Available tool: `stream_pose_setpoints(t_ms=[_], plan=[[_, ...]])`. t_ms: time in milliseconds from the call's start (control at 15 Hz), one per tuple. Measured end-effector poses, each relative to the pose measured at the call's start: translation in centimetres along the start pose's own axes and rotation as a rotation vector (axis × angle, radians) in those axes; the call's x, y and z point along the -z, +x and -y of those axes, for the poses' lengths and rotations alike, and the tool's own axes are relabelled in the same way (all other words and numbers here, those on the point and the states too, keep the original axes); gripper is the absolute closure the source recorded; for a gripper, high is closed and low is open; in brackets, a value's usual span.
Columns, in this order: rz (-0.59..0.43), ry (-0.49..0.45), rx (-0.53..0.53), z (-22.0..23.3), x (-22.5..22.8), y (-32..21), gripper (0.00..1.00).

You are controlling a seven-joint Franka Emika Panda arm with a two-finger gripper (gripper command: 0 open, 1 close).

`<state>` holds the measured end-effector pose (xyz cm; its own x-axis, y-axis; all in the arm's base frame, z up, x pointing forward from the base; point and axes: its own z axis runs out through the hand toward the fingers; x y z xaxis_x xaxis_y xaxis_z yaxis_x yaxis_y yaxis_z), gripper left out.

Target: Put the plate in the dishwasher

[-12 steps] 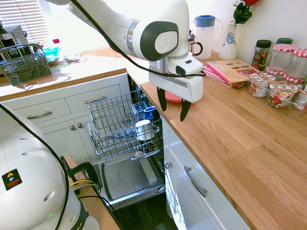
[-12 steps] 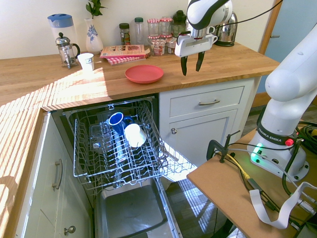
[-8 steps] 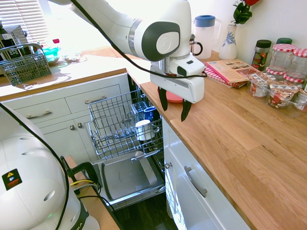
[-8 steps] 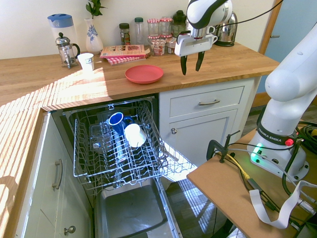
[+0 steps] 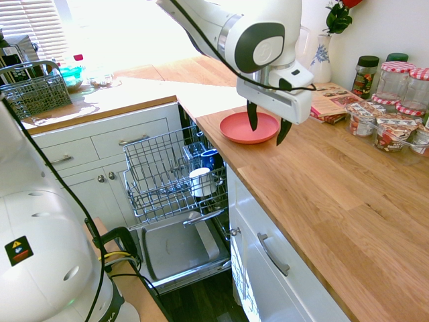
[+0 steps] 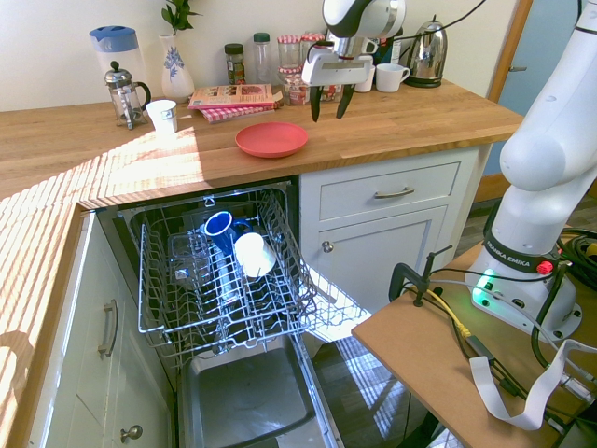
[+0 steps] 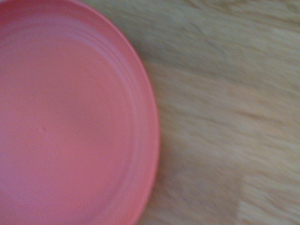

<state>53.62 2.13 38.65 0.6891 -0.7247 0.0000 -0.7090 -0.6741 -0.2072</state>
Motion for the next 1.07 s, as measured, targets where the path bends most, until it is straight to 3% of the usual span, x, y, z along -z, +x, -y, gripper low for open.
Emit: stream_pose_setpoints(t_ms=[267, 333, 667, 1067], plan=[[0.049, 0.069, 0.017, 3.6, -3.6, 1.7, 0.00], [0.056, 0.083, 0.019, 4.2, -4.3, 2.0, 1.00], [0.084, 0.147, 0.022, 6.0, -6.5, 2.6, 1.00], [0.094, 0.150, 0.037, 6.3, -6.8, 2.7, 1.00]])
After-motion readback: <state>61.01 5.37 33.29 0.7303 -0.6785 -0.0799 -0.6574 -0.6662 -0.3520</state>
